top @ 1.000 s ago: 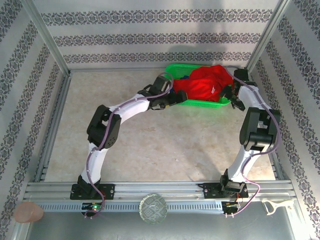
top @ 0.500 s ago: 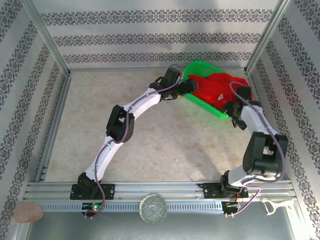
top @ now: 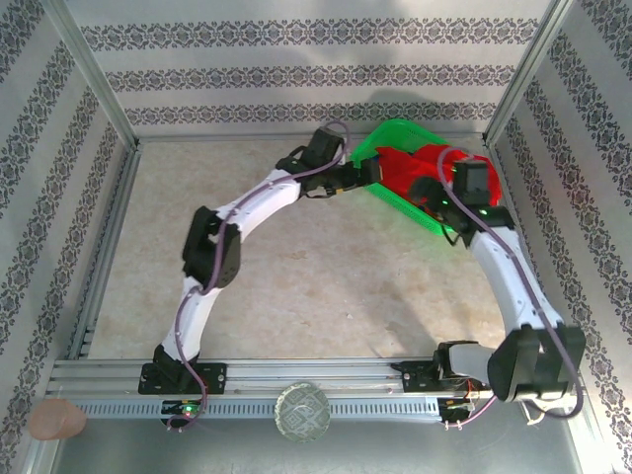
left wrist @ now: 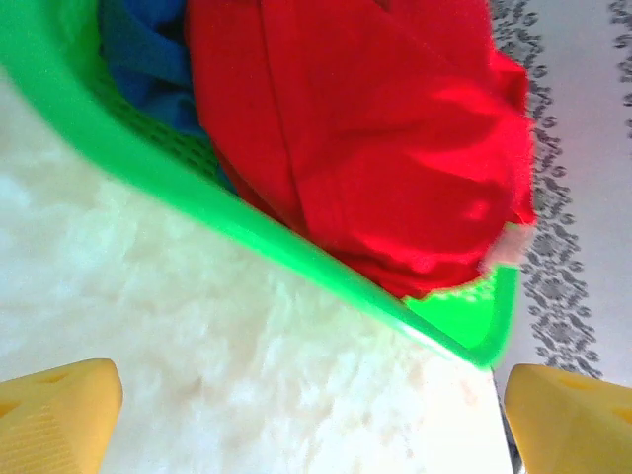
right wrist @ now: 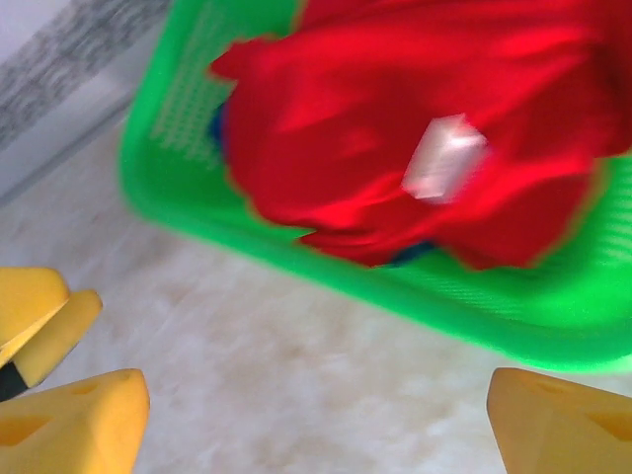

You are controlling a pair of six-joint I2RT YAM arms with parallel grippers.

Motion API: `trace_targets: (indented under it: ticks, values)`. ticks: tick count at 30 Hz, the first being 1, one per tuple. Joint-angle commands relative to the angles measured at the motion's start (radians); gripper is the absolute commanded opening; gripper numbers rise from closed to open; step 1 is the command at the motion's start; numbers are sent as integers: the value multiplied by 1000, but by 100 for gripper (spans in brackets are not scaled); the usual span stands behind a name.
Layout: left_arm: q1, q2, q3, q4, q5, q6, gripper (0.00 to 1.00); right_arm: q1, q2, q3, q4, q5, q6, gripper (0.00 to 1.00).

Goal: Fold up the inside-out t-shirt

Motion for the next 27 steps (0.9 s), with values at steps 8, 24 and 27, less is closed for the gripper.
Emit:
trace_targets:
  ticks: [8, 24, 27]
  values:
    - [172, -579, -646, 260, -111, -52, 99, 331, 584, 450, 5, -4, -33, 86]
    - [219, -865, -957, 196, -188, -65, 99, 239, 967, 891, -110, 281, 129, 87]
    - [221, -876, -967, 190, -185, -63, 99, 190, 963, 893, -104, 277, 130, 87]
